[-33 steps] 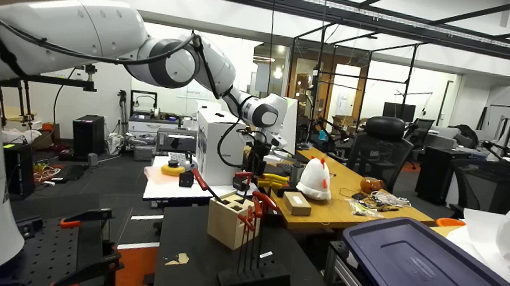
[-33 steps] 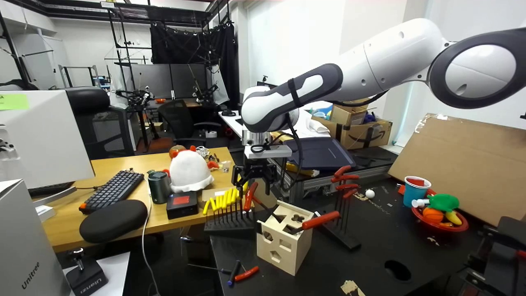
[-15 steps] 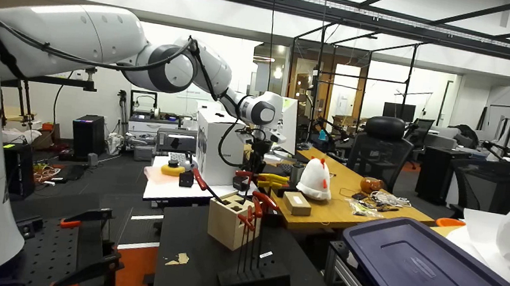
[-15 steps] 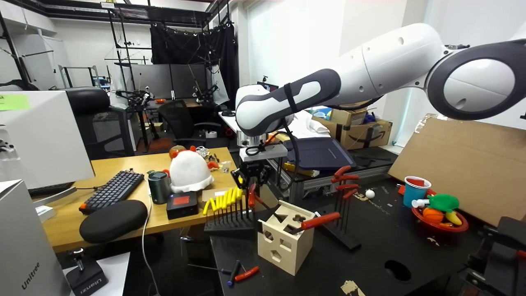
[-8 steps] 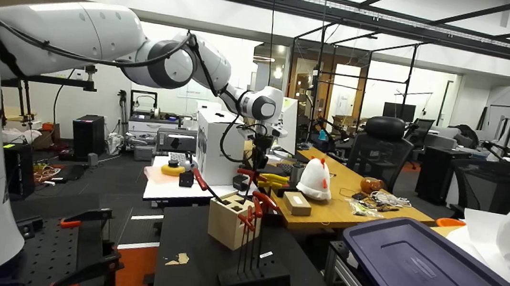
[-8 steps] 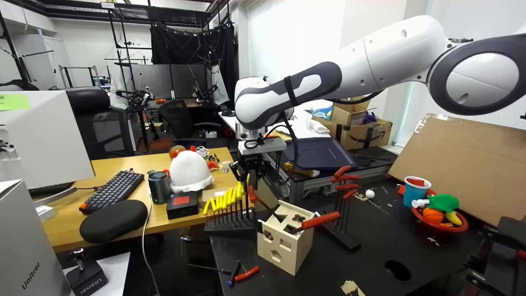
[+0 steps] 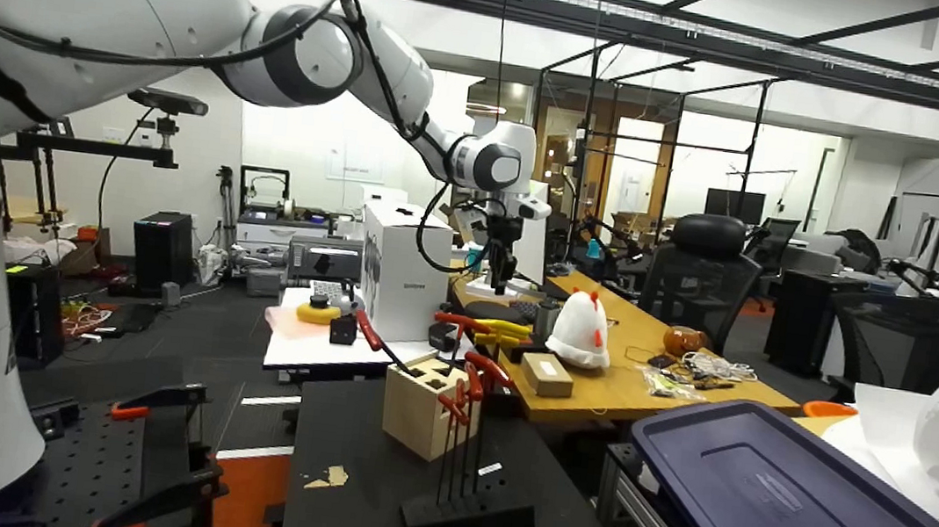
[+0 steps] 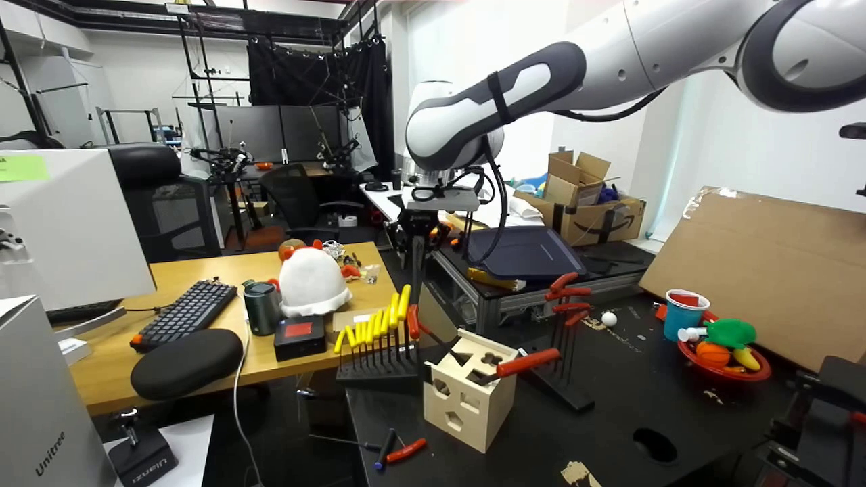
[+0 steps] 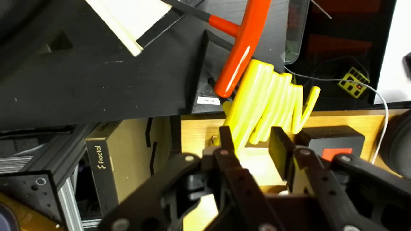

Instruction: Pick up the orange object and put it on the holder.

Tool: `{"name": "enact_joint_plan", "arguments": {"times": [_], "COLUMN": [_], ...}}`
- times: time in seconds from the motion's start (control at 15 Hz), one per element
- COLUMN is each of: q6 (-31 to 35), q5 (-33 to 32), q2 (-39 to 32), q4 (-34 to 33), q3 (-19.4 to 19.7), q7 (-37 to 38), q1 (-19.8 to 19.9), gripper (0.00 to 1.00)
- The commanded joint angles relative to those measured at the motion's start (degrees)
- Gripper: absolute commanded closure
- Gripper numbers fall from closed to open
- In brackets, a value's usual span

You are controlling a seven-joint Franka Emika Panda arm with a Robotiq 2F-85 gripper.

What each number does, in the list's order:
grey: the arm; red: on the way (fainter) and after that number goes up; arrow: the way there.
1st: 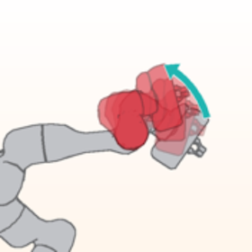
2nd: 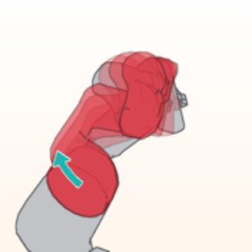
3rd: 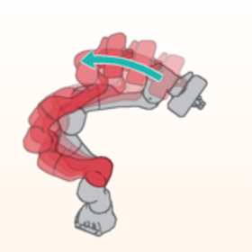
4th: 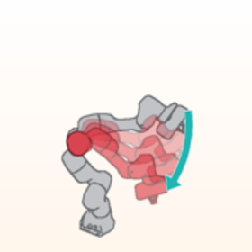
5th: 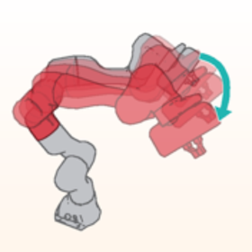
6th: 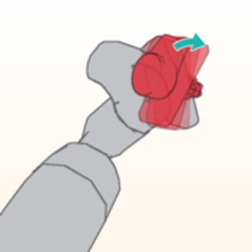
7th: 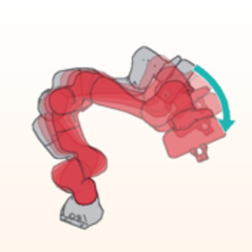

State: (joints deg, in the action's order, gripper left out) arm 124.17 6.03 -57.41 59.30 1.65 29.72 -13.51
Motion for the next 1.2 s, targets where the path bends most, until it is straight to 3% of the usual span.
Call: {"name": "enact_joint_plan", "arguments": {"times": [0.0, 0.13, 0.2, 0.27, 0.6, 0.93, 1.13], "q6": [1.9, 1.9, 2.1, 2.1, 3.4, 5.8, 4.9], "q5": [0.4, 0.7, 0.7, 0.7, 0.2, 1.5, 2.7], "q2": [8.0, 10.4, 11.6, 12.5, 16.3, 17.2, 14.0], "q4": [13.4, 18.1, 20.5, 22.3, 29.3, 32.4, 29.1], "q3": [-0.1, -0.6, -0.6, -0.7, -0.9, -3.1, -5.2], "q7": [1.0, 0.1, 0.0, -0.3, -2.2, -8.5, -12.4], "q1": [0.6, 1.1, 1.2, 1.3, 1.7, 3.7, 5.0], "gripper": [0.88, 0.88, 0.57, 0.37, 0.02, 0.00, 0.00]}}
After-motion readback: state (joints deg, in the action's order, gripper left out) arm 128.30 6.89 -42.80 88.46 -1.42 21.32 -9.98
